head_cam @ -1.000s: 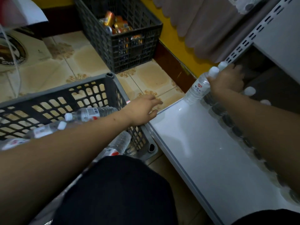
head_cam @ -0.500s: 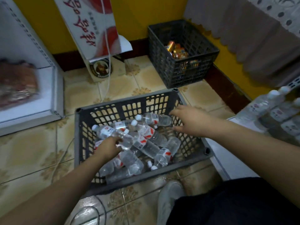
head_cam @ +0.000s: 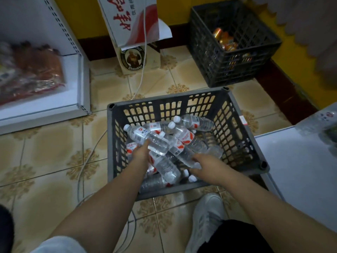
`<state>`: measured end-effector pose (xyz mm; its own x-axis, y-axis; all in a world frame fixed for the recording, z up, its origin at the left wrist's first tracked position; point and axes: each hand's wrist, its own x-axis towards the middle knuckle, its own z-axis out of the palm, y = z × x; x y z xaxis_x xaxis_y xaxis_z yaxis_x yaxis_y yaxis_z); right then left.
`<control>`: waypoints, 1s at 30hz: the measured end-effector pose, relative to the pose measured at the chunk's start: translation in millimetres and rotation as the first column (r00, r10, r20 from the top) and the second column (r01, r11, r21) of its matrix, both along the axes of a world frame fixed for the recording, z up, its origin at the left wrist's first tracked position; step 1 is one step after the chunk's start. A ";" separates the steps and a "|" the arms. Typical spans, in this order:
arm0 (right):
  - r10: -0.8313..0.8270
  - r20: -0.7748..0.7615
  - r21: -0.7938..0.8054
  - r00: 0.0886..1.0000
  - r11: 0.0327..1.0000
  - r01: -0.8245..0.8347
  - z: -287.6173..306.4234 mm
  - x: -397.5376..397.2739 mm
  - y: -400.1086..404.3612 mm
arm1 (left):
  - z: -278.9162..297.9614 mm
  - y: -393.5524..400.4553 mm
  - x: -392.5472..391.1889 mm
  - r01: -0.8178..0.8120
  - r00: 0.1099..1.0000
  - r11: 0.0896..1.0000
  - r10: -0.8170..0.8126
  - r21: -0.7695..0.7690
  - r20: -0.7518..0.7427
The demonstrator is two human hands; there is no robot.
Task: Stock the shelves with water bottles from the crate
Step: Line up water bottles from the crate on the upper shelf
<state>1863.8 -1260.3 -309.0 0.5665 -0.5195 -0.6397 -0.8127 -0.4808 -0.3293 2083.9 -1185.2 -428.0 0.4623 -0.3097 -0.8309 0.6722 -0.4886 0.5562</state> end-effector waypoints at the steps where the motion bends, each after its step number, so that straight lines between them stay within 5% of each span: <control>1: 0.007 -0.020 0.003 1.000 1.000 -0.007 -7.1 -5.2 1.3 | 0.9 -9.3 -0.7 -0.078 0.997 0.997 0.078 0.012 -0.018; 6: -0.054 0.031 -0.024 0.998 0.998 0.055 -18.5 -15.6 0.8 | 25.8 -43.1 -8.4 -0.079 0.996 0.972 0.066 0.223 0.065; 10: -0.058 0.068 -0.036 0.996 0.997 0.061 -18.0 -11.5 -5.7 | 6.5 -42.2 -2.2 -0.093 0.996 0.980 0.089 0.174 0.032; 17: -0.410 0.263 0.197 0.873 0.909 0.368 4.8 -1.7 -14.2 | 57.7 -14.2 -53.2 -0.168 0.942 0.914 0.039 -0.368 -0.333; 20: -0.603 0.244 0.477 0.759 0.756 0.447 21.6 -4.6 -15.6 | 80.7 -3.1 -73.9 -0.046 0.947 0.863 -0.122 -0.503 -0.296; 23: -0.616 0.191 0.611 0.765 0.684 0.399 45.1 -21.1 -22.1 | 113.9 -6.5 -82.7 0.144 0.937 0.785 -0.304 -0.602 -0.172; 30: -0.646 0.350 0.568 0.679 0.723 0.395 137.3 -71.4 -20.0 | 217.7 -30.9 -94.2 0.368 0.895 0.644 -0.440 -0.671 0.068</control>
<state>1792.4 -1280.3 -171.7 0.5757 -0.5829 -0.5734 -0.5375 0.2586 -0.8026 1989.8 -1216.1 -210.3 0.0914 -0.9228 -0.3744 0.5620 -0.2626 0.7843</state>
